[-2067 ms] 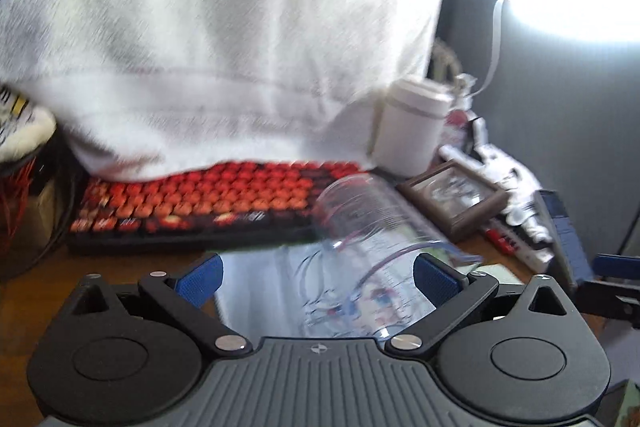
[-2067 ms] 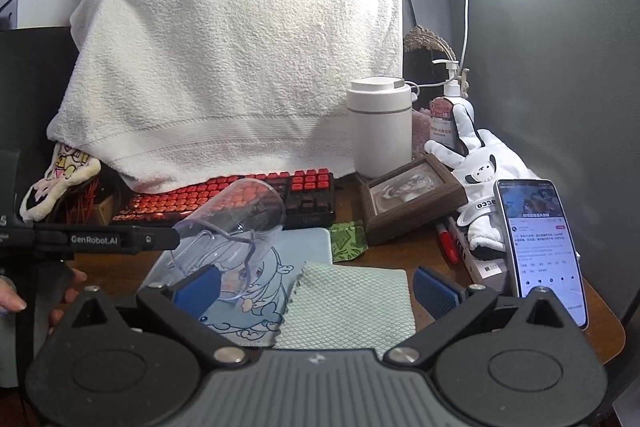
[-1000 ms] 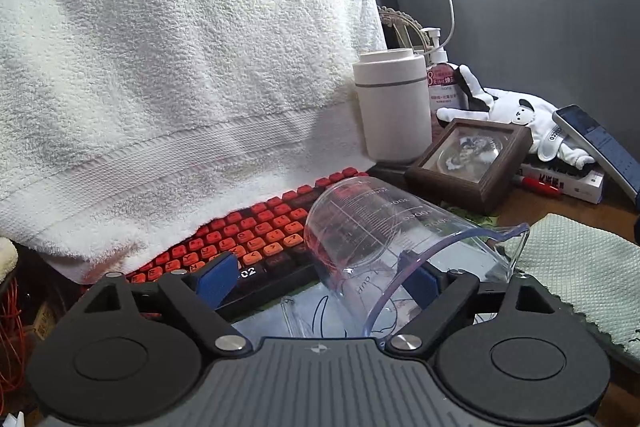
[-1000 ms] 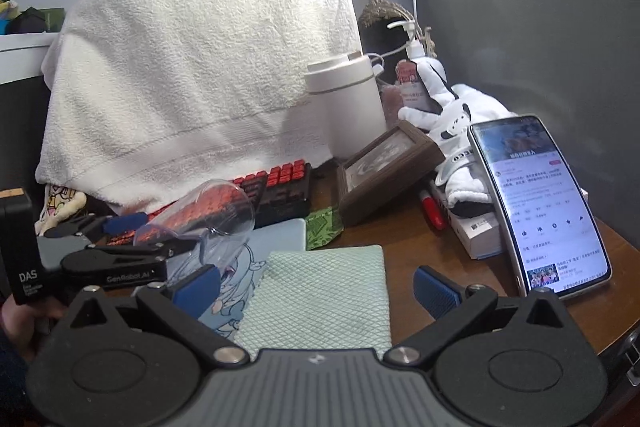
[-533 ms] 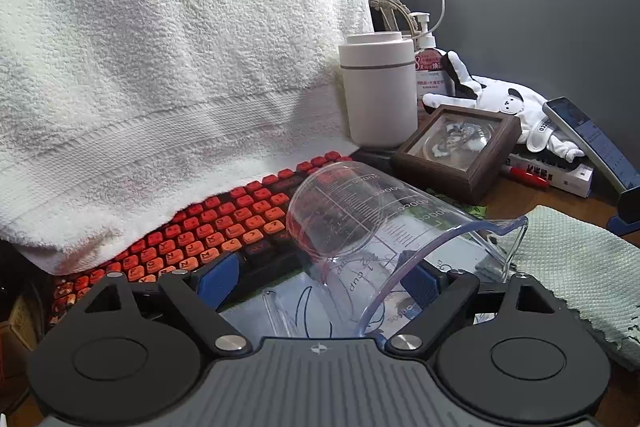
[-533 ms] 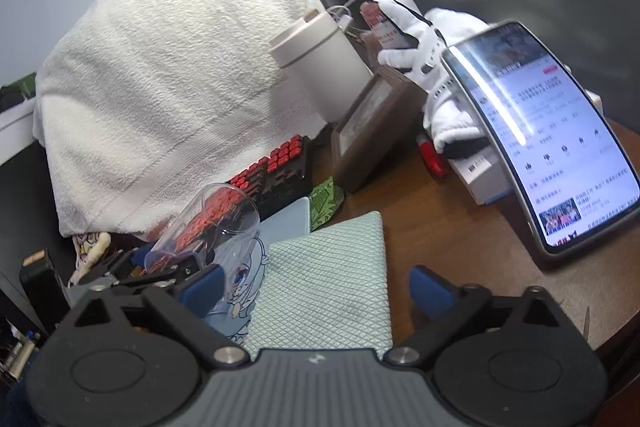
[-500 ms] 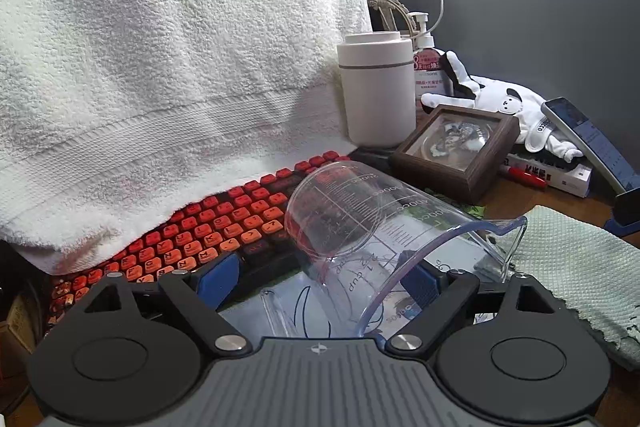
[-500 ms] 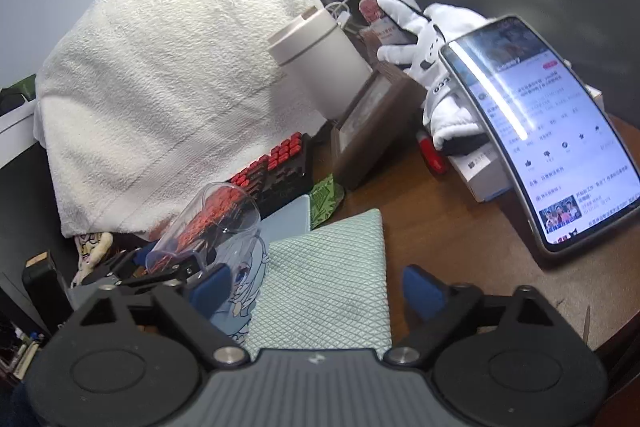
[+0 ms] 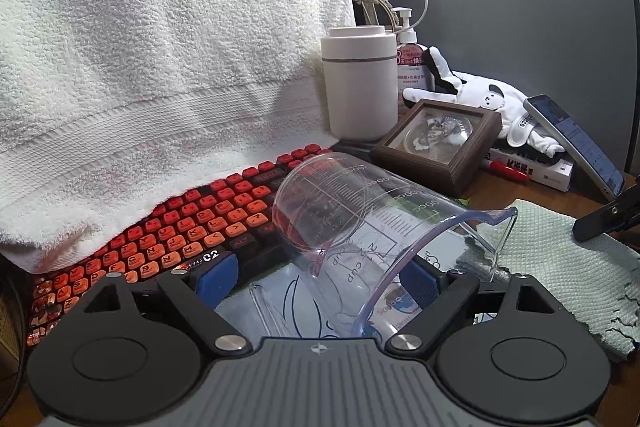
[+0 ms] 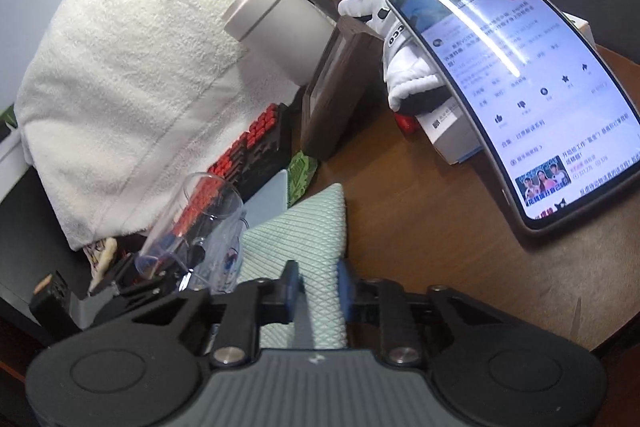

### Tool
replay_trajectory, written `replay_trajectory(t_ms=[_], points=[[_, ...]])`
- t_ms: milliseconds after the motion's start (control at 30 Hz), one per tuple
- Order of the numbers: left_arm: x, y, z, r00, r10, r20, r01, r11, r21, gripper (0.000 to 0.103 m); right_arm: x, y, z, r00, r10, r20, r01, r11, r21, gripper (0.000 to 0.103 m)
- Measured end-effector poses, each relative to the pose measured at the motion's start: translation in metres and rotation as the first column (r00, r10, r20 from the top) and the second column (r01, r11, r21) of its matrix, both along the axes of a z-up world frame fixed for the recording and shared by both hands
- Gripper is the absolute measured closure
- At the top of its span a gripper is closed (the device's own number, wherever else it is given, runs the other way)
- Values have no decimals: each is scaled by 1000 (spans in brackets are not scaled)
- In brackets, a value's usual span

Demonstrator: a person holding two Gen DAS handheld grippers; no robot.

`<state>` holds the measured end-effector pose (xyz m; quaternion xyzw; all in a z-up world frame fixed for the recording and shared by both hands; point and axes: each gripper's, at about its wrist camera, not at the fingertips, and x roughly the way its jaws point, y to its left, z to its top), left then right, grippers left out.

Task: Clean container
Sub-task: 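Grasp the pale green cloth with the right gripper while the left gripper holds the cup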

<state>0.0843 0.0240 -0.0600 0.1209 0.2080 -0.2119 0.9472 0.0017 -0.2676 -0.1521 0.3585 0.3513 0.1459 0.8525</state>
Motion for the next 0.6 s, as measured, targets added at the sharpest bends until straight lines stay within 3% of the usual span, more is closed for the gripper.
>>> replay_trajectory(t_ms=[133,400,600], points=[[2,1,-1,1000,-16,-26,16,1000,2,16,0,2,-1,1000,-3,13,3,1000,-8,96],[2,15,-4,996,-40,-74,39,999,-23,64,1,13,35,988,52,144,-37,994,-101,98],[1,30,-3,994,-36,-99,28,997,-76,84,11,31,87,948,166,271,-115,974,-194,98]])
